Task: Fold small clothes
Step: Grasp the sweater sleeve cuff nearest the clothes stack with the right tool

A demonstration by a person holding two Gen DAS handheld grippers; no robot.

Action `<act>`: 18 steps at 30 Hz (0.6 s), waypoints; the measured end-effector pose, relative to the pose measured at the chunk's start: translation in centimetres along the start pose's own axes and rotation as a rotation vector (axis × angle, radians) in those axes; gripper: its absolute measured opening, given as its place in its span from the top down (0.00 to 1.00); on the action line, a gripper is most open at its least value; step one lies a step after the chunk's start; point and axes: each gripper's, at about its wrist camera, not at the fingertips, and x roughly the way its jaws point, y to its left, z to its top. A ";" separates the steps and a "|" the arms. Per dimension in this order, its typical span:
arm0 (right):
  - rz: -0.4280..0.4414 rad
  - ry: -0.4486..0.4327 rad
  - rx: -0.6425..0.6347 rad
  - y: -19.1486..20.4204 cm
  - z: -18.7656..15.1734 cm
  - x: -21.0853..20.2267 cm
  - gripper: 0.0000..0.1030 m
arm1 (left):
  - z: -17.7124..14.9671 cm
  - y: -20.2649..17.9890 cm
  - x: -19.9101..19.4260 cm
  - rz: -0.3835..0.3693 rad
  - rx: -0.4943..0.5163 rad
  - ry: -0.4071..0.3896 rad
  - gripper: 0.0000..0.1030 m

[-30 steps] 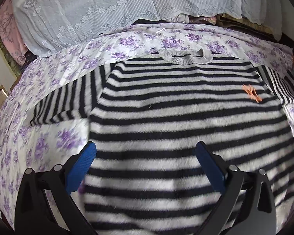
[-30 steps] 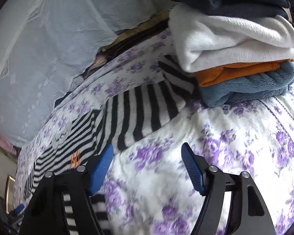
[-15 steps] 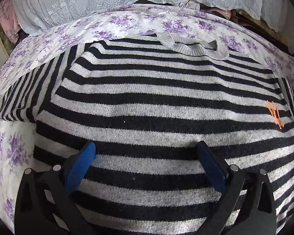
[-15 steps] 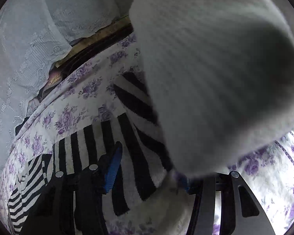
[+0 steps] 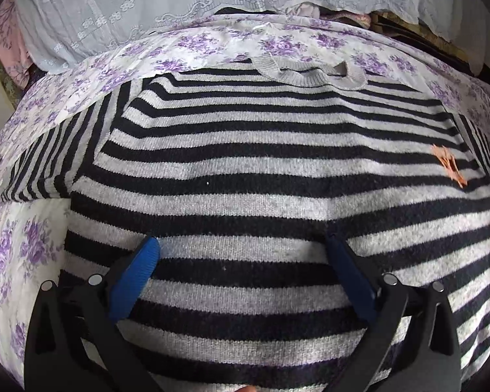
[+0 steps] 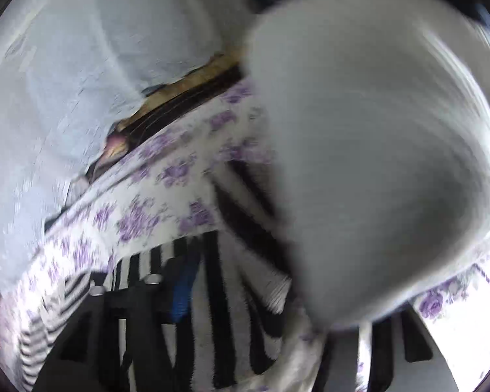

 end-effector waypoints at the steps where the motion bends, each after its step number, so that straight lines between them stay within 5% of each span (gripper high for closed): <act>1: 0.030 -0.009 0.041 -0.7 0.0 -0.1 0.42 | 0.1 0.0 0.0 -0.009 0.018 0.007 0.04; 3: 0.066 -0.029 0.049 -0.5 -0.1 0.1 0.51 | 0.5 0.7 -0.3 -0.028 0.001 0.013 0.04; 4: 0.093 -0.039 0.026 -0.2 0.0 0.2 0.82 | 0.7 1.2 -0.6 -0.022 -0.018 0.006 0.04; 5: 0.123 -0.047 0.016 0.0 0.0 -0.1 0.92 | 1.1 1.8 -0.9 0.000 -0.041 -0.007 0.04; 10: 0.179 -0.184 -0.009 0.6 0.5 -3.1 0.92 | 3.3 5.9 -1.0 0.078 -0.128 -0.011 0.04; 14: 0.109 -0.144 -0.064 1.5 0.4 -2.4 0.92 | 2.1 8.2 3.0 0.079 -0.194 0.071 0.04; 18: 0.064 -0.109 -0.064 2.2 0.5 -2.1 0.89 | 2.4 7.5 2.6 0.115 -0.136 0.045 0.04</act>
